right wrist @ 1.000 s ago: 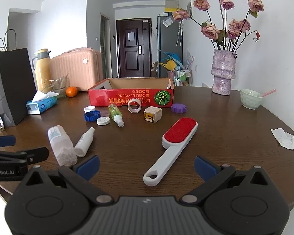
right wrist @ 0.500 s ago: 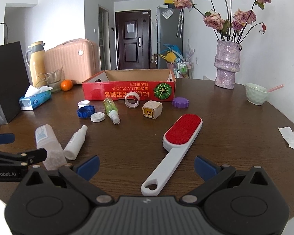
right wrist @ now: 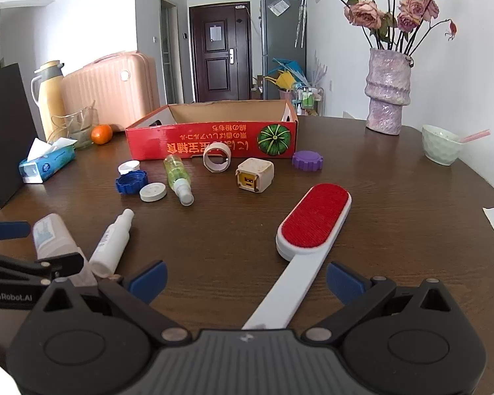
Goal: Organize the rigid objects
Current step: 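Close the left tool on the white bottle while the right tool nears the adapter, then lift the white bottle with the left tool while the right tool grasps the plug adapter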
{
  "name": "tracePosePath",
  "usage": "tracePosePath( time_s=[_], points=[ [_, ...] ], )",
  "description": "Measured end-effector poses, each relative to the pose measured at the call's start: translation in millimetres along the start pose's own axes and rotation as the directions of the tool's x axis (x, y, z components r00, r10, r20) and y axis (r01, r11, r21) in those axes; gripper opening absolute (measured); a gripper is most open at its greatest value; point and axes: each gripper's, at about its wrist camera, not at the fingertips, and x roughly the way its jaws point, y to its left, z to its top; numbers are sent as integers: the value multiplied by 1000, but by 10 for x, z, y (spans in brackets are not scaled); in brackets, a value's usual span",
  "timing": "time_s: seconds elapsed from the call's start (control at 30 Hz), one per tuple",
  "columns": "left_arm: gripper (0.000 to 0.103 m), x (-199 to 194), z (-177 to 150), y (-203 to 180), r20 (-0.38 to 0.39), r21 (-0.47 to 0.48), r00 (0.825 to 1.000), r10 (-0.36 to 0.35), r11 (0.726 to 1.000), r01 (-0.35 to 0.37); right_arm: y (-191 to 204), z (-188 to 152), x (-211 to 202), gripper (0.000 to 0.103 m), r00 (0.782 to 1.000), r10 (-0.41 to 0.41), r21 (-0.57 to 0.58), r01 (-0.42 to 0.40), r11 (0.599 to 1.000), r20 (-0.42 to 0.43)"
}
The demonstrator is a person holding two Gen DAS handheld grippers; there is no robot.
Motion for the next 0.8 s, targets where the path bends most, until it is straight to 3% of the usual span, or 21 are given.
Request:
tracePosePath(
  time_s=[0.37, 0.4, 0.43, 0.47, 0.8],
  points=[
    [103, 304, 65, 33, -56, -31, 998, -15, 999, 13, -39, 139, 281, 103, 1000, 8, 10, -8, 1000, -19],
    [100, 312, 57, 37, -63, -42, 998, -17, 999, 15, -38, 149, 300, 103, 1000, 10, 10, -10, 1000, -21],
    [89, 322, 53, 43, -72, -56, 997, -27, 998, 23, -37, 155, 316, 103, 1000, 11, 9, -11, 1000, -23],
    [85, 322, 48, 47, -79, -69, 996, -39, 997, 34, -37, 156, 323, 103, 1000, 12, 9, -12, 1000, -24],
    [84, 153, 72, 99, -24, -113, 1000, -8, 994, 5, -35, 211, 331, 103, 1000, 29, 2, -29, 1000, -11]
  ],
)
